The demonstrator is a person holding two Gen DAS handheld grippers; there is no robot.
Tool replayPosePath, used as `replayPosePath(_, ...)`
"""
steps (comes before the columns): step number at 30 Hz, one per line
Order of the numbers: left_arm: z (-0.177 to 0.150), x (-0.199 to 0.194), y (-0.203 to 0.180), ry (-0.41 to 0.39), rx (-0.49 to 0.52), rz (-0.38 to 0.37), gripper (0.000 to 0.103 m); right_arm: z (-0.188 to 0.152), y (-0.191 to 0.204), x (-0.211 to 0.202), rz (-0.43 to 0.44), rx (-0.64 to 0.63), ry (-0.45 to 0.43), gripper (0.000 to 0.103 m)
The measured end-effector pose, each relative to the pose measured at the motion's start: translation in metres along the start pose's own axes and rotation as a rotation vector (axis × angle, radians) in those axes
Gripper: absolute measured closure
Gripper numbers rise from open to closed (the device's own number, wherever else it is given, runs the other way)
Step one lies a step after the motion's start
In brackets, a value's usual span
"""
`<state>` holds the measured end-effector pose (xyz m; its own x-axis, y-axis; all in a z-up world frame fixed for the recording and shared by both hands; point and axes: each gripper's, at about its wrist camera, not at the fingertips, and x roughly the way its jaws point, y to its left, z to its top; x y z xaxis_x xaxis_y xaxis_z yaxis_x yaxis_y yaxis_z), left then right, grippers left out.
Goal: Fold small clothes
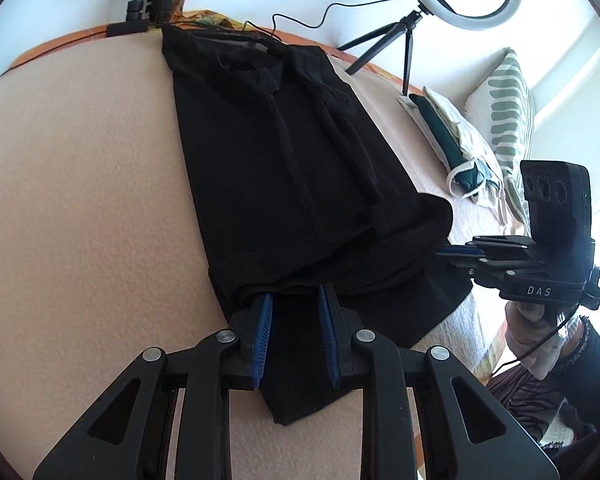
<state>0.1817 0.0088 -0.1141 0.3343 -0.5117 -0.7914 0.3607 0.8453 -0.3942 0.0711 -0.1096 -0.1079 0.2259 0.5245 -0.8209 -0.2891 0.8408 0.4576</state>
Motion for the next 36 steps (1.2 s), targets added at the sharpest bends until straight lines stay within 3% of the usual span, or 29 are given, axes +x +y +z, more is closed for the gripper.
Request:
replayPosePath(4,0.015,-0.006,0.007,-0.076,-0.006,0.05,0.081,0.014,-0.024,-0.009,-0.108,0.092,-0.067,0.085)
replayPosePath(8,0.017,-0.015,0.013,-0.114,0.003,0.082,0.081,0.018,-0.033,-0.027,-0.196,0.088,-0.129,0.084)
replayPosePath(12,0.017,-0.019,0.02,-0.118,-0.019,0.091,0.081,0.022,-0.039,-0.031,-0.255,0.078,-0.128,0.082)
replayPosePath(18,0.037,-0.029,0.031,-0.139,-0.051,0.066,0.081,0.039,-0.033,-0.047,-0.24,0.05,-0.152,0.081)
replayPosePath(20,0.049,-0.033,0.035,-0.149,-0.052,0.063,0.074,0.049,-0.031,-0.054,-0.257,0.027,-0.173,0.065)
replayPosePath(22,0.063,-0.038,0.04,-0.155,-0.058,0.019,0.056,0.064,-0.034,-0.062,-0.258,0.015,-0.186,0.063)
replayPosePath(23,0.071,-0.039,0.043,-0.151,-0.063,0.003,0.053,0.072,-0.036,-0.065,-0.257,0.012,-0.186,0.063)
replayPosePath(31,0.141,-0.035,0.073,-0.177,-0.076,0.058,0.052,0.157,-0.055,-0.082,-0.312,-0.052,-0.228,0.063)
replayPosePath(36,0.175,-0.009,0.093,-0.15,-0.091,0.067,0.052,0.194,-0.08,-0.055,-0.246,-0.03,-0.192,0.063)
